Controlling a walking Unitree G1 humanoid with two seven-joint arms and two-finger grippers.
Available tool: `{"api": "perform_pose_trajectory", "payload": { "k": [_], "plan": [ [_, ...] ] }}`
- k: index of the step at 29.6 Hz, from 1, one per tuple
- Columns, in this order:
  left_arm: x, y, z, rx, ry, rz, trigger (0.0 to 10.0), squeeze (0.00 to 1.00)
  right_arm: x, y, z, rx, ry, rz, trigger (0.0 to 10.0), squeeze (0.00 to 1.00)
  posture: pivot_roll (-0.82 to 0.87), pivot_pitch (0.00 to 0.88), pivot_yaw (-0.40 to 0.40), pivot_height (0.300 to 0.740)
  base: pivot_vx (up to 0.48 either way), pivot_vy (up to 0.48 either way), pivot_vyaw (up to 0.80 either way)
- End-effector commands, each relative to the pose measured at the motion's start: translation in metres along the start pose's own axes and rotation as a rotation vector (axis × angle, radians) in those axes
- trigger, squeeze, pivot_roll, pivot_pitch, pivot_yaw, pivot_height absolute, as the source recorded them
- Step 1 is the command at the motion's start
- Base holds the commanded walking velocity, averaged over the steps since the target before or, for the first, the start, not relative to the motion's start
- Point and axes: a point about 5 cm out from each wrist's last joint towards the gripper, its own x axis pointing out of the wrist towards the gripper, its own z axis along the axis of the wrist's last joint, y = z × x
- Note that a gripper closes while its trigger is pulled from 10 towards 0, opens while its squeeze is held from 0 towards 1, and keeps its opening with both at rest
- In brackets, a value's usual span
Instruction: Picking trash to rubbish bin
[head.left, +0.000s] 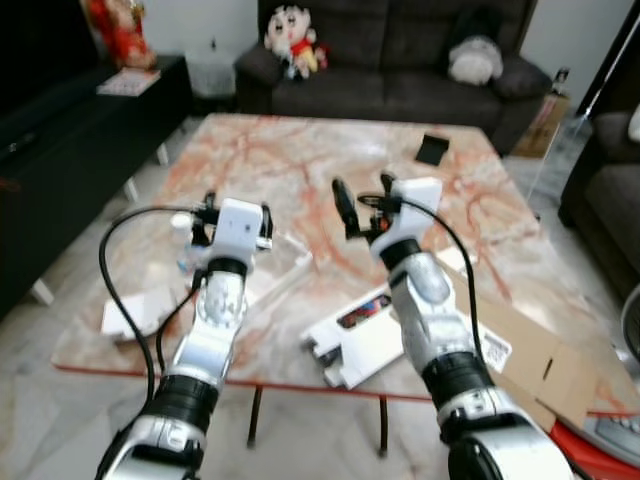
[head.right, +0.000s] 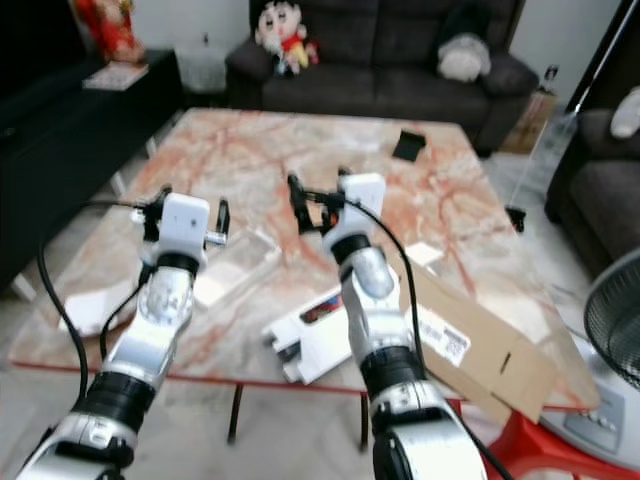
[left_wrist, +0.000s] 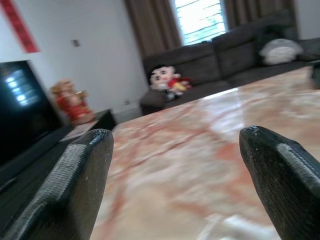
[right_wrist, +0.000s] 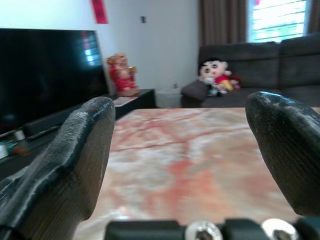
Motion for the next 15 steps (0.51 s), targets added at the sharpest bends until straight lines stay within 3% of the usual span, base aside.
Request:
{"api": "perform_pose_trajectory", "payload": {
  "k": [1, 11, 15],
  "plan": [
    [-0.0016, -0.0089, 0.0027, -0.019, -0.002, -0.037, 10.0, 0.0, -0.0016, -0.0089, 0.0039, -0.011, -0.014, -0.027, 10.0, 0.0, 0.02, 0.0, -0.049, 0.74, 0.48, 0.0, 0.0],
    [-0.0029, -0.0095, 0.0011, -0.011, 0.006, -0.06, 10.0, 0.0, -0.0016, -0.0101, 0.0033, -0.004, -0.008, -0.034, 10.0, 0.0, 0.02, 0.0, -0.052, 0.74, 0.436, 0.0, 0.0],
    [-0.0071, -0.0127, -0.0032, 0.024, 0.03, -0.093, 10.0, 0.0, -0.002, -0.0101, 0.0029, -0.001, -0.006, -0.036, 10.0, 0.0, 0.02, 0.0, -0.052, 0.74, 0.0, 0.0, 0.0]
  ]
}}
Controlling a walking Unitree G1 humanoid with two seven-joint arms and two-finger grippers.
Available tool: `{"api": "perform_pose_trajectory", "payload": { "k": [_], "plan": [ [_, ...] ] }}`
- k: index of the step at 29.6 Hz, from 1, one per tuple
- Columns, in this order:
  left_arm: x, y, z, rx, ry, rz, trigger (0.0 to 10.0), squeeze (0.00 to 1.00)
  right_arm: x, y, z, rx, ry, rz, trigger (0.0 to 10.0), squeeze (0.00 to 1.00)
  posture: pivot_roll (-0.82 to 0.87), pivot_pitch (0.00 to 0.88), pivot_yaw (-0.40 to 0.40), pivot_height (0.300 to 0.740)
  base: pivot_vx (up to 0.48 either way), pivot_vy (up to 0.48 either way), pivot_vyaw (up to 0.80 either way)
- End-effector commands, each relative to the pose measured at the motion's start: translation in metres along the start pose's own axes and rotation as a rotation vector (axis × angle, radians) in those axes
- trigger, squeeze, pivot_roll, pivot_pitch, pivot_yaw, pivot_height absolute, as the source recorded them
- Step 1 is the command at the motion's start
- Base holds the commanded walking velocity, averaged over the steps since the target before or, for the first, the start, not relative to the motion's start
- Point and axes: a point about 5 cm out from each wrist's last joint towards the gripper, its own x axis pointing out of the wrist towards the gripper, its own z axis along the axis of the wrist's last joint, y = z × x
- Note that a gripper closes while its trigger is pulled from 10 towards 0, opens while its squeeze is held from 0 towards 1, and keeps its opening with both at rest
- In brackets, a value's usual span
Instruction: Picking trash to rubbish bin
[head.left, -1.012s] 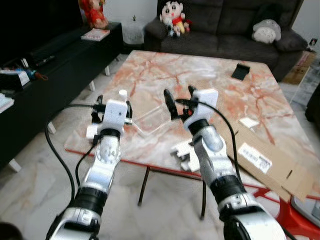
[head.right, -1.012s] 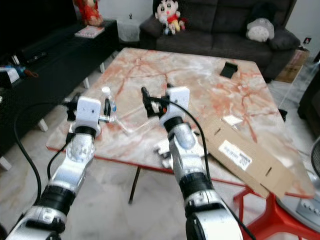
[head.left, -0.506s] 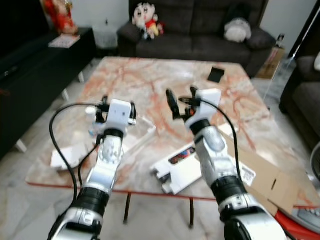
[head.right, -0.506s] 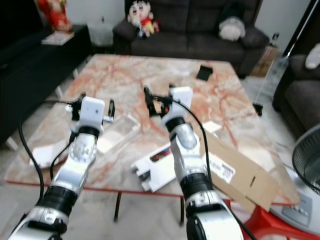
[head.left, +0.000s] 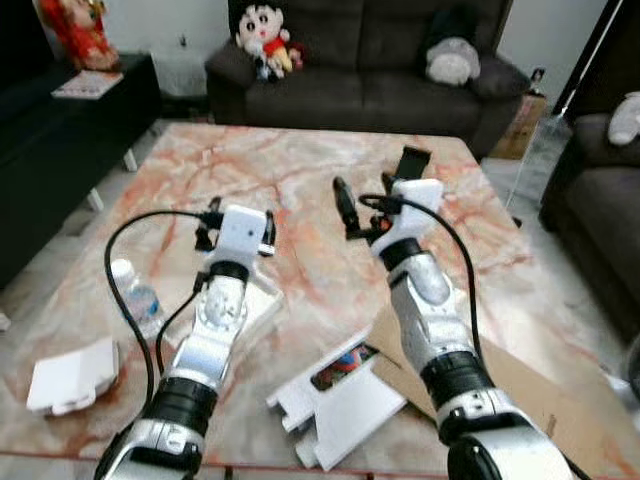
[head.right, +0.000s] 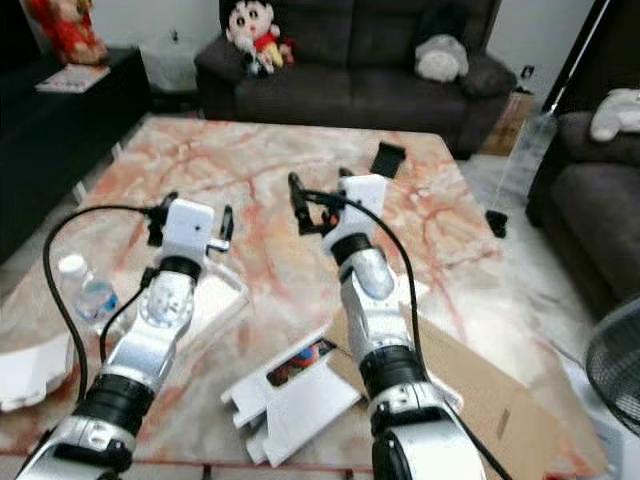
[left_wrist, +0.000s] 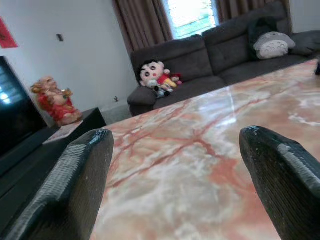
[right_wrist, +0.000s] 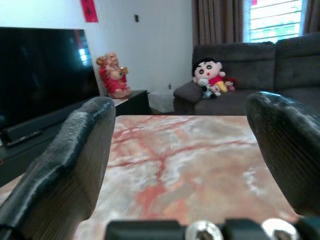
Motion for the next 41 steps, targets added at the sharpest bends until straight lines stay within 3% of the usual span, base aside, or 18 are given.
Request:
{"api": "perform_pose_trajectory", "payload": {
  "k": [1, 14, 16, 20, 23, 26, 28, 32, 41],
  "plan": [
    [-0.004, -0.009, 0.0, 0.013, 0.012, -0.041, 10.0, 0.0, -0.003, -0.009, 0.001, -0.003, -0.001, -0.031, 10.0, 0.0, 0.02, 0.0, -0.052, 0.74, 0.0, 0.0, 0.0],
    [-0.028, 0.001, -0.013, 0.019, 0.074, -0.034, 10.0, 0.0, -0.004, -0.01, -0.001, 0.002, 0.008, -0.035, 10.0, 0.0, 0.02, 0.0, -0.048, 0.74, 0.0, 0.0, 0.0],
    [-0.038, 0.004, -0.015, 0.039, 0.13, -0.057, 10.0, 0.0, -0.005, -0.009, -0.001, 0.005, 0.012, -0.03, 10.0, 0.0, 0.03, 0.0, -0.05, 0.74, 0.0, 0.0, 0.0],
    [-0.042, 0.002, -0.018, 0.061, 0.159, -0.091, 10.0, 0.0, -0.005, -0.009, -0.002, 0.006, 0.013, -0.029, 10.0, 0.0, 0.03, 0.0, -0.051, 0.74, 0.0, 0.0, 0.0],
    [-0.051, -0.001, -0.032, 0.098, 0.258, -0.146, 10.0, 0.0, -0.005, -0.009, -0.002, 0.006, 0.017, -0.026, 10.0, 0.0, 0.03, 0.0, -0.052, 0.74, 0.0, 0.0, 0.0],
    [-0.055, -0.001, -0.037, 0.111, 0.298, -0.158, 10.0, 0.0, -0.005, -0.009, -0.002, 0.006, 0.019, -0.025, 10.0, 0.0, 0.03, 0.0, -0.052, 0.74, 0.0, 0.0, 0.0],
    [-0.055, -0.001, -0.037, 0.111, 0.298, -0.158, 10.0, 0.0, -0.005, -0.009, -0.002, 0.006, 0.019, -0.025, 10.0, 0.0, 0.03, 0.0, -0.052, 0.74, 0.0, 0.0, 0.0],
    [-0.051, 0.003, -0.059, 0.14, 0.451, -0.139, 10.0, 0.0, -0.005, -0.006, -0.004, 0.009, 0.028, -0.01, 10.0, 0.0, 0.02, 0.008, -0.059, 0.74, 0.0, 0.0, 0.0],
    [-0.051, 0.014, -0.062, 0.185, 0.546, -0.093, 10.0, 0.0, -0.006, -0.005, -0.004, 0.012, 0.033, 0.001, 10.0, 0.0, 0.02, 0.013, -0.063, 0.74, 0.0, 0.0, 0.0]
  ]
}}
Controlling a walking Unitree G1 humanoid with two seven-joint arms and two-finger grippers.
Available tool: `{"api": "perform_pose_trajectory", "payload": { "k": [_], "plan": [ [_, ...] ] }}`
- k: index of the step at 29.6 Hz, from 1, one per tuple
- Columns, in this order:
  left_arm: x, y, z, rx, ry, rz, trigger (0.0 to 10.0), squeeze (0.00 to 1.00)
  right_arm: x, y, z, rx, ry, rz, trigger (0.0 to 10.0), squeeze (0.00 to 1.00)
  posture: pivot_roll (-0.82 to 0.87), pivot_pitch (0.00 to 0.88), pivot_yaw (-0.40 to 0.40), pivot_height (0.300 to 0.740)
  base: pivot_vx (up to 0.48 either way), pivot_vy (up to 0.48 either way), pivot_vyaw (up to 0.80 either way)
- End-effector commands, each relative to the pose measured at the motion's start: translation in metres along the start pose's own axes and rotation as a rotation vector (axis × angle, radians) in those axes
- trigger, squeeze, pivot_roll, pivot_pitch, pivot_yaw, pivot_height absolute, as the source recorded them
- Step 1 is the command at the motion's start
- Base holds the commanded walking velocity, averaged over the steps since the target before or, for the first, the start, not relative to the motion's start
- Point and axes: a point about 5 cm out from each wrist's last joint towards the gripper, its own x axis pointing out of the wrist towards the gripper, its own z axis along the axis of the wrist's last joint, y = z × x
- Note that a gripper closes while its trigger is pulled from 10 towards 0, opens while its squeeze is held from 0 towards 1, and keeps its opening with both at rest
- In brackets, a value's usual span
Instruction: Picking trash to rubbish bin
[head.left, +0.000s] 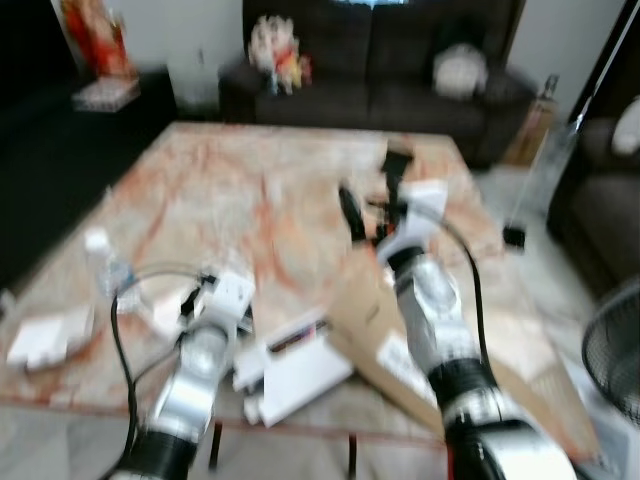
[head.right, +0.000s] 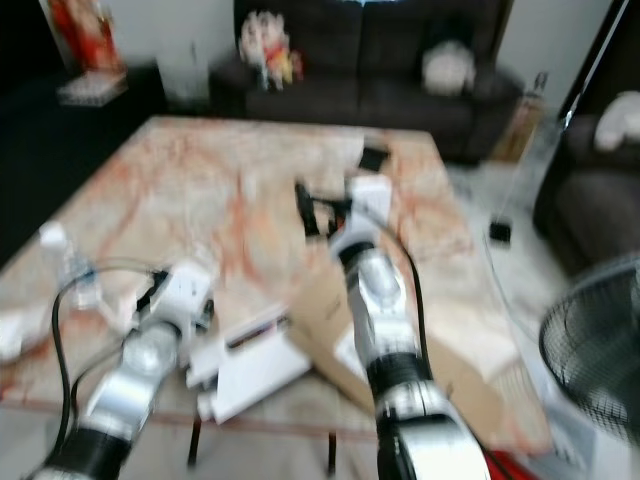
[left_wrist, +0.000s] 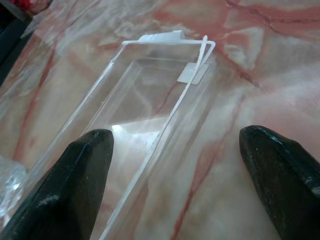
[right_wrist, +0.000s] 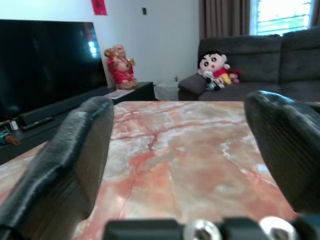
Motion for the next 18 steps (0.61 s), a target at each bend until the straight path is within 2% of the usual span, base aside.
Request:
{"api": "perform_pose_trajectory", "payload": {
  "k": [1, 10, 14, 15, 16, 18],
  "plan": [
    [0.001, 0.005, 0.004, 0.019, 0.009, 0.024, 10.0, 0.0, 0.002, 0.0, 0.005, 0.002, -0.013, 0.008, 10.0, 0.0, 0.02, 0.013, -0.063, 0.74, 0.0, 0.0, 0.0],
    [0.004, 0.013, 0.003, 0.014, 0.0, 0.04, 10.0, 0.0, 0.002, 0.0, 0.006, 0.003, -0.011, 0.014, 10.0, 0.0, 0.03, 0.02, -0.074, 0.74, 0.0, 0.0, 0.0],
    [0.01, 0.028, 0.015, -0.009, -0.065, 0.084, 10.0, 0.0, 0.003, 0.001, 0.006, 0.003, -0.01, 0.019, 10.0, 0.0, 0.02, 0.024, -0.078, 0.74, 0.0, 0.0, 0.0],
    [0.012, 0.033, 0.017, -0.035, -0.078, 0.096, 10.0, 0.0, 0.003, 0.001, 0.006, 0.002, -0.009, 0.02, 10.0, 0.0, 0.02, 0.024, -0.078, 0.74, 0.0, 0.0, 0.0],
    [0.014, 0.038, 0.018, -0.153, -0.084, 0.096, 10.0, 0.0, 0.003, 0.001, 0.006, 0.002, -0.009, 0.021, 10.0, 0.0, 0.02, 0.025, -0.079, 0.74, 0.0, 0.0, 0.0],
    [0.014, 0.041, 0.017, -0.203, -0.085, 0.101, 10.0, 0.0, 0.003, 0.0, 0.006, 0.001, -0.009, 0.022, 10.0, 0.0, 0.02, 0.025, -0.079, 0.74, 0.0, 0.0, 0.0]
  ]
}}
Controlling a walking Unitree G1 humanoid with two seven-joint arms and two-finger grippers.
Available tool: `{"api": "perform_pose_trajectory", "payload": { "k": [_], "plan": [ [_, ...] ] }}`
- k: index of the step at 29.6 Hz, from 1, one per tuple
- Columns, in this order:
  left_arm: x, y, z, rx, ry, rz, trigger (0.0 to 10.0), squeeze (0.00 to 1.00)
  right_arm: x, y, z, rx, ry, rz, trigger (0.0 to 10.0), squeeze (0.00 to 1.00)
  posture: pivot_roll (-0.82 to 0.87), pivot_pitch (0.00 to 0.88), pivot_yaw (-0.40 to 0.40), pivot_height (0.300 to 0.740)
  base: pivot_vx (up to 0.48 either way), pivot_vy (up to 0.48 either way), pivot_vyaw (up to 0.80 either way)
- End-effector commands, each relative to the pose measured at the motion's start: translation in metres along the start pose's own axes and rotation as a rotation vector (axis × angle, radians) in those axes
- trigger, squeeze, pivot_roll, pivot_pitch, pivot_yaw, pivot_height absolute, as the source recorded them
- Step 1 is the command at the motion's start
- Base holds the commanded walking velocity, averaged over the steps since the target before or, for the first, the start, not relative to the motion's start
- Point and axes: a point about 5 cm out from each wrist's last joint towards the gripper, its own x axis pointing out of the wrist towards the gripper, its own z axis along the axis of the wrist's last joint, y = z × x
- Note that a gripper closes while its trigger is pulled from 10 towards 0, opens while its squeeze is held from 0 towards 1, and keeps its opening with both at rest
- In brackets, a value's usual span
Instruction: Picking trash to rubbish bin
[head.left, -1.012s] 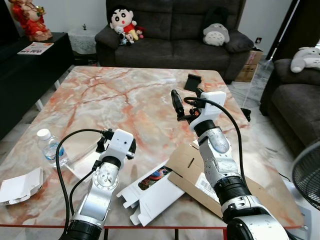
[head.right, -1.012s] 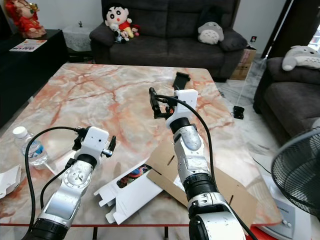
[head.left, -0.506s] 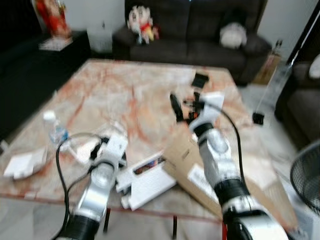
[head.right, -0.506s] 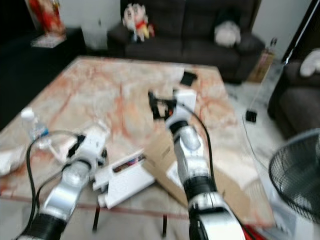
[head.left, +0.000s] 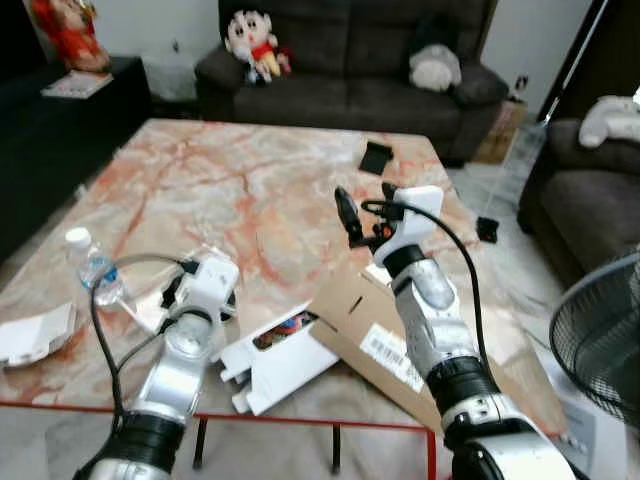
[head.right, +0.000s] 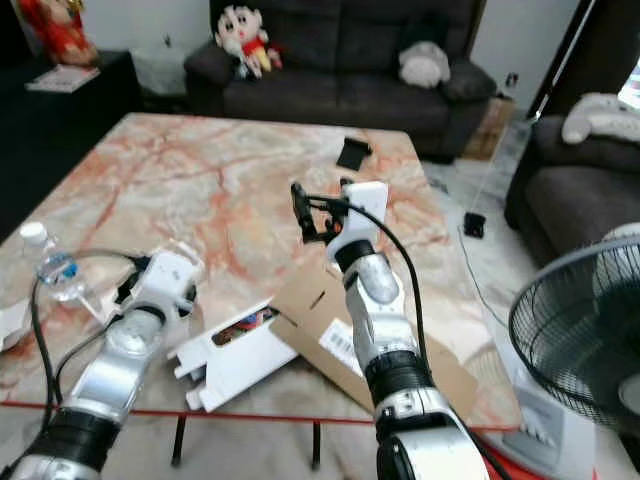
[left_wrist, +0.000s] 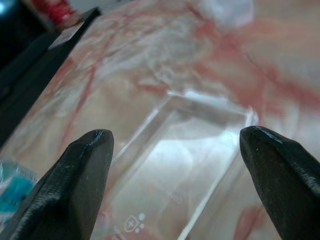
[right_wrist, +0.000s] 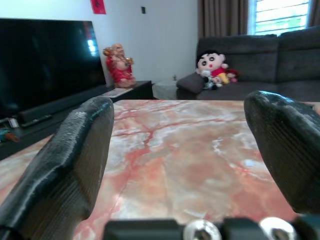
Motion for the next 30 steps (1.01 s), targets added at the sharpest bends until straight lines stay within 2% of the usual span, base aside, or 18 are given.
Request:
{"api": "perform_pose_trajectory", "payload": {
  "k": [1, 5, 11, 14, 18, 20, 23, 30],
  "plan": [
    [0.001, 0.001, -0.003, -0.056, 0.017, -0.003, 10.0, 0.0, 0.002, -0.002, 0.006, -0.001, -0.017, -0.003, 10.0, 0.0, 0.02, 0.025, -0.079, 0.74, 0.0, 0.0, 0.0],
    [0.002, 0.004, -0.005, -0.083, 0.021, 0.004, 10.0, 0.0, 0.002, -0.003, 0.007, -0.004, -0.016, -0.001, 10.0, 0.0, 0.01, 0.029, -0.088, 0.74, 0.0, 0.0, 0.0],
    [-0.001, 0.004, -0.013, -0.197, 0.049, -0.002, 10.0, 0.0, 0.001, -0.002, 0.007, -0.008, -0.011, 0.013, 10.0, 0.0, 0.01, 0.03, -0.1, 0.74, 0.0, 0.0, 0.0],
    [0.001, 0.009, -0.015, -0.243, 0.058, 0.009, 10.0, 0.0, 0.002, -0.001, 0.007, -0.009, -0.009, 0.021, 10.0, 0.0, 0.01, 0.029, -0.104, 0.74, 0.0, 0.0, 0.0],
    [0.002, 0.014, -0.014, -0.257, 0.06, 0.026, 10.0, 0.0, 0.002, -0.001, 0.008, -0.01, -0.008, 0.026, 10.0, 0.0, 0.01, 0.025, -0.105, 0.74, 0.0, 0.0, 0.0],
    [0.003, 0.016, -0.016, -0.225, 0.074, 0.033, 10.0, 0.0, 0.002, -0.001, 0.008, -0.011, -0.007, 0.028, 10.0, 0.0, 0.01, 0.024, -0.106, 0.74, 0.0, 0.0, 0.0],
    [0.004, 0.017, -0.024, -0.114, 0.125, 0.039, 10.0, 0.0, 0.002, -0.001, 0.008, -0.012, -0.006, 0.031, 10.0, 0.0, 0.01, 0.02, -0.105, 0.74, 0.0, 0.0, 0.0],
    [0.005, 0.013, -0.024, -0.096, 0.135, 0.025, 10.0, 0.0, 0.002, 0.0, 0.008, -0.013, -0.007, 0.034, 10.0, 0.0, 0.0, 0.015, -0.105, 0.74, 0.0, 0.0, 0.0]
  ]
}}
